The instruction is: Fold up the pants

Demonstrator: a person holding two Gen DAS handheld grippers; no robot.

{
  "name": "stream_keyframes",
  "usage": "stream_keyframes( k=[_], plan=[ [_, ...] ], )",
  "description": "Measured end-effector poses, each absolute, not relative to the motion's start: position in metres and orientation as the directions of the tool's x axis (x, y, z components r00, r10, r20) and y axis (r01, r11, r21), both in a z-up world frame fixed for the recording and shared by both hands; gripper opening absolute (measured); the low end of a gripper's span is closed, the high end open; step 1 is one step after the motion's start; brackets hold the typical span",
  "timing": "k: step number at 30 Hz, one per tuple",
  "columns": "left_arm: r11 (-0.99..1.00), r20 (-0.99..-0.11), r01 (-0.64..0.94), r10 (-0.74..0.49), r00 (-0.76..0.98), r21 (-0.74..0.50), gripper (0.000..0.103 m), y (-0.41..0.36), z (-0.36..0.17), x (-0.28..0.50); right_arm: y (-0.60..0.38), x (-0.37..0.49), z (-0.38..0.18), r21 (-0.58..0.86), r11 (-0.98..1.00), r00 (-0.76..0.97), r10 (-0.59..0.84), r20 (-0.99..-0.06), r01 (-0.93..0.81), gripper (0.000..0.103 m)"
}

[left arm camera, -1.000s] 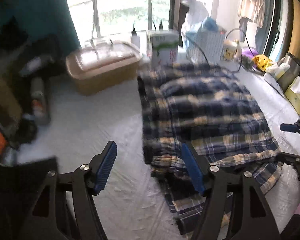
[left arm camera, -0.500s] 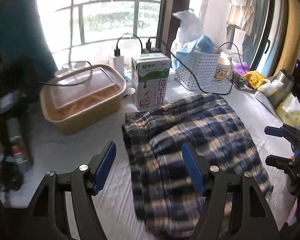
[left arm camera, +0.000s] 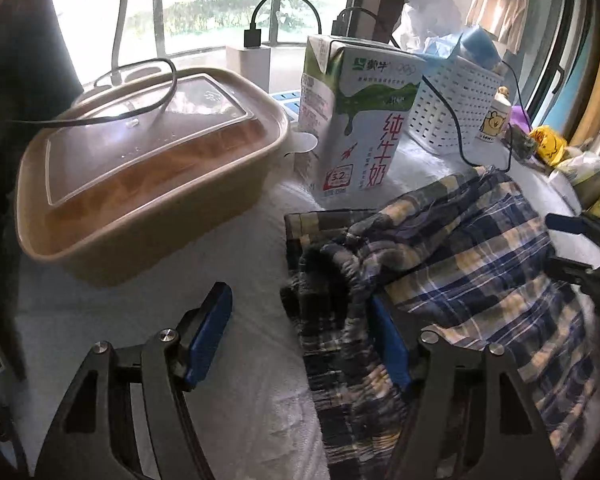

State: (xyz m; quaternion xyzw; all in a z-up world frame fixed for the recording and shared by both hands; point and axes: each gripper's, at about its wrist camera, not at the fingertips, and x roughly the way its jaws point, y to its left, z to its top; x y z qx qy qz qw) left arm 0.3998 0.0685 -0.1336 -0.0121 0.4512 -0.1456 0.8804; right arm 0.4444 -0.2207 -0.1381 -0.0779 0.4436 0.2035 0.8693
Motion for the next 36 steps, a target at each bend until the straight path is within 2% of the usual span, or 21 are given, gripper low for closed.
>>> stream_keyframes(
  k=[4, 7, 12, 14, 15, 17, 18, 20, 22, 25, 29, 36],
  plan=[
    [0.941, -0.788, 0.28, -0.317, 0.528, -0.191, 0.066, 0.067, -0.134, 0.408, -0.228, 0.456, -0.136, 0.095, 0.902, 0.521, 0.327, -0.788, -0.422, 0.097],
    [0.921, -0.772, 0.302, -0.375, 0.514, -0.247, 0.05, 0.066, -0.138, 0.416, -0.235, 0.468, -0.138, 0.147, 0.906, 0.522, 0.355, -0.776, -0.397, 0.097],
    [0.92, -0.763, 0.309, -0.376, 0.526, -0.24, 0.048, 0.06, -0.139, 0.424, -0.233, 0.484, -0.148, 0.191, 0.888, 0.503, 0.401, -0.766, -0.417, 0.093],
    [0.921, -0.767, 0.313, -0.37, 0.524, -0.23, 0.047, 0.057, -0.139, 0.427, -0.23, 0.487, -0.146, 0.211, 0.871, 0.491, 0.433, -0.756, -0.444, 0.082],
    [0.922, -0.77, 0.318, -0.365, 0.523, -0.221, 0.039, 0.055, -0.139, 0.427, -0.228, 0.489, -0.147, 0.217, 0.864, 0.482, 0.443, -0.756, -0.454, 0.078],
    [0.92, -0.777, 0.331, -0.362, 0.515, -0.209, 0.027, 0.051, -0.138, 0.427, -0.222, 0.489, -0.147, 0.227, 0.843, 0.465, 0.47, -0.75, -0.488, 0.062],
    [0.917, -0.777, 0.332, -0.371, 0.509, -0.22, 0.022, 0.05, -0.138, 0.426, -0.218, 0.49, -0.148, 0.238, 0.832, 0.452, 0.486, -0.748, -0.502, 0.05],
    [0.92, -0.775, 0.331, -0.363, 0.518, -0.209, 0.019, 0.048, -0.136, 0.423, -0.211, 0.488, -0.148, 0.219, 0.825, 0.449, 0.483, -0.752, -0.521, 0.039],
    [0.923, -0.766, 0.323, -0.362, 0.532, -0.212, 0.017, 0.048, -0.131, 0.419, -0.207, 0.482, -0.145, 0.204, 0.818, 0.461, 0.487, -0.742, -0.538, 0.022],
    [0.921, -0.751, 0.328, -0.365, 0.55, -0.208, 0.015, 0.048, -0.12, 0.41, -0.203, 0.475, -0.139, 0.179, 0.824, 0.49, 0.478, -0.729, -0.538, 0.016],
    [0.925, -0.714, 0.322, -0.365, 0.598, -0.202, 0.015, 0.052, -0.097, 0.39, -0.2, 0.453, -0.113, 0.109, 0.829, 0.556, 0.458, -0.693, -0.548, 0.016],
    [0.936, -0.61, 0.319, -0.341, 0.716, -0.148, 0.014, 0.064, -0.042, 0.338, -0.189, 0.387, -0.037, -0.023, 0.817, 0.681, 0.465, -0.565, -0.577, 0.015]
  ],
)
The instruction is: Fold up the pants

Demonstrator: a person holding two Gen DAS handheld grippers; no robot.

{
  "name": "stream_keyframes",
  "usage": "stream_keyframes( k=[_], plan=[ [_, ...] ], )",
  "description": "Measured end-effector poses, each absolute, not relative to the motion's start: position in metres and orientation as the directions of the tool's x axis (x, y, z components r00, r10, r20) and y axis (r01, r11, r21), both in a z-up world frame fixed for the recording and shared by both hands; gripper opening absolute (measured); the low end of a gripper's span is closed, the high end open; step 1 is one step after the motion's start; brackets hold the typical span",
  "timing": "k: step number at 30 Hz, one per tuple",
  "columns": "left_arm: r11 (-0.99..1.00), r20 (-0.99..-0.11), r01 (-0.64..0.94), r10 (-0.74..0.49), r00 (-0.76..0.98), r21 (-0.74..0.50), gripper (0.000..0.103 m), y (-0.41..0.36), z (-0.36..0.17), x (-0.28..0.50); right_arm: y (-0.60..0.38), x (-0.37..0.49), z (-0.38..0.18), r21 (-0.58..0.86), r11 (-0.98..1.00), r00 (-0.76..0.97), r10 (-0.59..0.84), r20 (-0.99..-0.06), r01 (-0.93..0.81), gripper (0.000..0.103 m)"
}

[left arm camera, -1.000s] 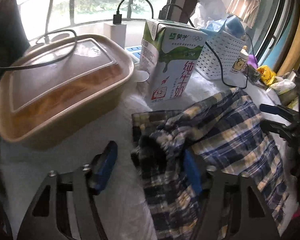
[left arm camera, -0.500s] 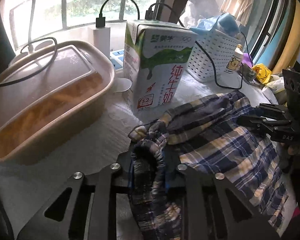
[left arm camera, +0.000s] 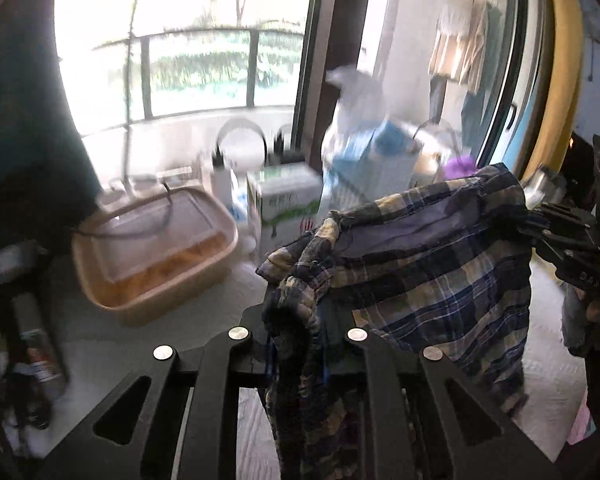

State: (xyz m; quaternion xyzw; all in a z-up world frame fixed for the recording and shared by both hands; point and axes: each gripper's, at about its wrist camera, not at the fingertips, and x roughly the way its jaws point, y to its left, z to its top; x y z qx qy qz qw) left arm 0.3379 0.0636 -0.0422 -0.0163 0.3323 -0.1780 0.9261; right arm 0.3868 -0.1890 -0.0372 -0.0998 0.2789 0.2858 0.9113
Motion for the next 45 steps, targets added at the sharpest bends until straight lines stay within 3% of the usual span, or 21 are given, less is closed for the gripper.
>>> stream_keyframes(
  k=[14, 33, 37, 40, 45],
  plan=[
    [0.96, -0.404, 0.247, -0.279, 0.871, -0.129, 0.014, 0.116, 0.05, 0.223, -0.156, 0.257, 0.071, -0.165, 0.749, 0.752, 0.57, -0.331, -0.641, 0.015],
    [0.997, -0.227, 0.042, -0.056, 0.972, -0.063, 0.014, 0.196, 0.108, 0.076, -0.082, 0.141, 0.127, -0.227, 0.604, 0.642, 0.746, -0.175, -0.764, 0.015],
    [0.999, -0.23, -0.002, -0.009, 0.973, -0.046, 0.014, 0.206, 0.111, 0.066, -0.064, 0.134, 0.127, -0.207, 0.575, 0.609, 0.773, -0.177, -0.791, 0.015],
    [1.0, -0.28, -0.007, 0.0, 0.96, -0.024, 0.014, 0.212, 0.097, 0.084, -0.056, 0.139, 0.121, -0.178, 0.583, 0.61, 0.768, -0.198, -0.792, 0.015],
    [0.999, -0.494, 0.016, -0.039, 0.869, -0.052, 0.015, 0.238, 0.025, 0.162, -0.034, 0.21, 0.064, 0.032, 0.585, 0.533, 0.759, -0.374, -0.811, 0.016]
  ],
)
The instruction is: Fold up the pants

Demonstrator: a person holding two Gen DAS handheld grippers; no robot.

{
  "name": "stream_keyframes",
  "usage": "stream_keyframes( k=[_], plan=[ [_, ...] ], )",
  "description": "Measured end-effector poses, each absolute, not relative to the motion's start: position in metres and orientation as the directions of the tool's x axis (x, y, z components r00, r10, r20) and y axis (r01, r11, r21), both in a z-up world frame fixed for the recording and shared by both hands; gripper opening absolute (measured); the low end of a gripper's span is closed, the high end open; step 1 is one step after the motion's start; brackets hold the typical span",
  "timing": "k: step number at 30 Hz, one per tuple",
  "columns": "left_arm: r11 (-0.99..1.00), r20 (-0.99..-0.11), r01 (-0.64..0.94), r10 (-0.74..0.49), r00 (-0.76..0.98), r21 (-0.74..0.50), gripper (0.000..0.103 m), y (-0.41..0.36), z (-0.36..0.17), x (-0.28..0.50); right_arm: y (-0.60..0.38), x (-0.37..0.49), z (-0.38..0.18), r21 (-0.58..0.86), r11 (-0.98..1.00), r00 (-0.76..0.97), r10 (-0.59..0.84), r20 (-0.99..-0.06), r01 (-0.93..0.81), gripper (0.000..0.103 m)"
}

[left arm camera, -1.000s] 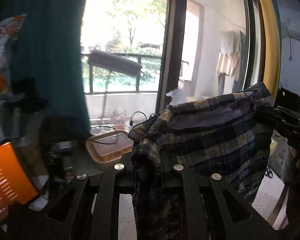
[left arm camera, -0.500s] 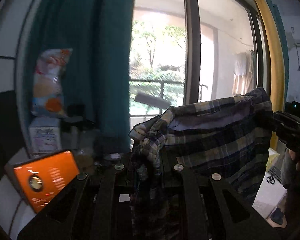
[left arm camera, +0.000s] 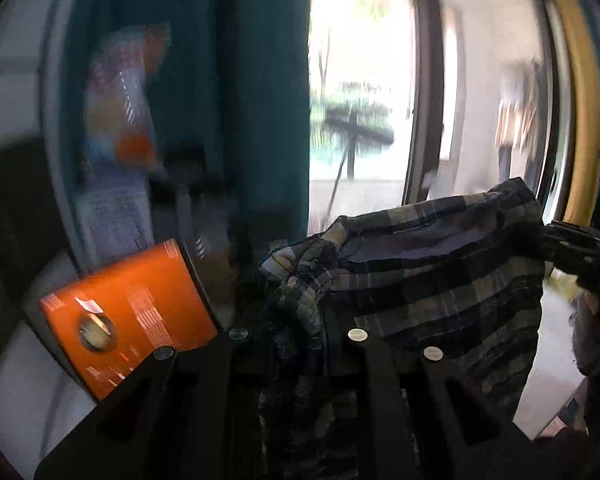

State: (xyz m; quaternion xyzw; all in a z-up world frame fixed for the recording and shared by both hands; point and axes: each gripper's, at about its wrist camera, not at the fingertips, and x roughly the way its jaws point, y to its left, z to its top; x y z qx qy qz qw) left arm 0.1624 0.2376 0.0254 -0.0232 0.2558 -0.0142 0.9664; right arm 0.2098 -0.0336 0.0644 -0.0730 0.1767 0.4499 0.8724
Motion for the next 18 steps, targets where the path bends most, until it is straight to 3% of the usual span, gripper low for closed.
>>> stream_keyframes(
  k=[4, 8, 11, 13, 17, 18],
  plan=[
    [0.995, -0.646, 0.005, -0.068, 0.761, -0.098, 0.015, 0.248, -0.057, 0.234, -0.011, 0.28, -0.01, 0.165, 0.638, 0.479, 0.702, -0.527, -0.752, 0.015],
    [0.993, -0.702, -0.023, -0.069, 0.709, -0.12, 0.02, 0.255, -0.1, 0.273, 0.0, 0.332, -0.072, 0.241, 0.702, 0.45, 0.642, -0.621, -0.67, 0.016],
    [0.989, -0.718, -0.072, -0.045, 0.695, -0.131, 0.035, 0.265, -0.114, 0.289, 0.01, 0.354, -0.101, 0.255, 0.723, 0.43, 0.615, -0.661, -0.642, 0.015],
    [0.985, -0.734, -0.106, -0.028, 0.679, -0.135, 0.051, 0.27, -0.123, 0.293, 0.015, 0.363, -0.112, 0.257, 0.733, 0.424, 0.602, -0.677, -0.63, 0.015],
    [0.982, -0.733, -0.131, -0.011, 0.68, -0.137, 0.064, 0.276, -0.127, 0.287, 0.019, 0.385, -0.132, 0.289, 0.751, 0.392, 0.583, -0.712, -0.594, 0.016],
    [0.982, -0.726, -0.135, -0.003, 0.688, -0.133, 0.074, 0.277, -0.125, 0.285, 0.019, 0.39, -0.138, 0.305, 0.751, 0.378, 0.586, -0.717, -0.586, 0.016]
  ],
)
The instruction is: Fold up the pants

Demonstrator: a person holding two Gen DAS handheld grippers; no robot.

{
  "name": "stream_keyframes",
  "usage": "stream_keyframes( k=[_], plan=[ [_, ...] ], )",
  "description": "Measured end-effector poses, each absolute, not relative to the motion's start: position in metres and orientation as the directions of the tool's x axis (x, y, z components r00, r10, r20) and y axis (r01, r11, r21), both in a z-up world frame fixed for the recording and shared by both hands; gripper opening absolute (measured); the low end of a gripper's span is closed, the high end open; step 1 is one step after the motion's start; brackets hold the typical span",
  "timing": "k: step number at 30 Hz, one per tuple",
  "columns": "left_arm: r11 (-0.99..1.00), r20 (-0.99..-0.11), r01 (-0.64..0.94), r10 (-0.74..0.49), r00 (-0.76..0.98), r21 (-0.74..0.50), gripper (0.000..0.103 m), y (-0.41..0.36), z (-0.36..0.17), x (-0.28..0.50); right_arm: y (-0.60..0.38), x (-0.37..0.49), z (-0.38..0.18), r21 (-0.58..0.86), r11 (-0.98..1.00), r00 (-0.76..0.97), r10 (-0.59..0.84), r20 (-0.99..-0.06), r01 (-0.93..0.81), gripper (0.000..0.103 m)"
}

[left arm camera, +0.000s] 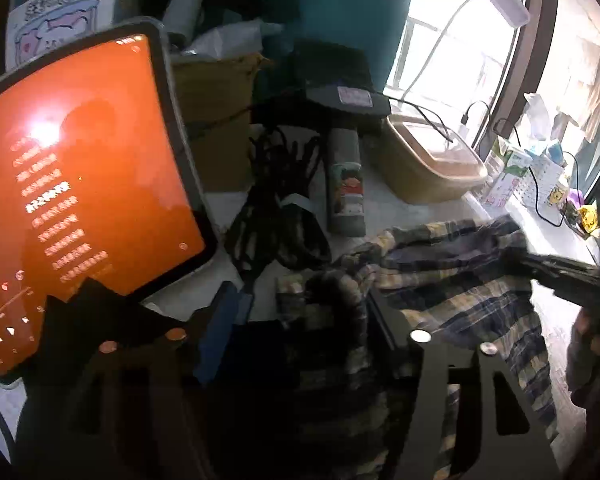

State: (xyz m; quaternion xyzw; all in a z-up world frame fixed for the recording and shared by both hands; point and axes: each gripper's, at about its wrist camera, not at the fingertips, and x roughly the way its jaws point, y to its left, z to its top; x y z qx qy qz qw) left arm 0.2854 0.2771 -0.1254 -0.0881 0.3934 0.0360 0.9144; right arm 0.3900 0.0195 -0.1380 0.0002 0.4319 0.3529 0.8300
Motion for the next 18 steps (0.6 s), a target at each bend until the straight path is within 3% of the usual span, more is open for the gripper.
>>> stream_keyframes(
  k=[1, 3, 7, 11, 18],
  plan=[
    [0.981, -0.716, -0.158, 0.031, 0.697, -0.112, 0.088, 0.28, -0.124, 0.283, 0.019, 0.394, -0.142, 0.311, 0.755, 0.371, 0.582, -0.724, -0.577, 0.018],
    [0.974, -0.701, -0.208, 0.089, 0.708, -0.086, 0.096, 0.287, -0.12, 0.28, 0.019, 0.399, -0.149, 0.306, 0.771, 0.373, 0.563, -0.737, -0.559, 0.034],
    [0.966, -0.677, -0.236, 0.106, 0.728, -0.102, 0.096, 0.289, -0.109, 0.27, 0.015, 0.401, -0.149, 0.285, 0.799, 0.401, 0.532, -0.745, -0.53, 0.052],
    [0.961, -0.619, -0.252, 0.132, 0.774, -0.111, 0.096, 0.284, -0.09, 0.253, 0.006, 0.389, -0.133, 0.247, 0.802, 0.44, 0.523, -0.73, -0.543, 0.056],
    [0.944, -0.593, -0.304, 0.174, 0.786, -0.127, 0.096, 0.282, -0.065, 0.229, -0.025, 0.358, -0.107, 0.232, 0.8, 0.482, 0.534, -0.694, -0.553, 0.056]
  ],
)
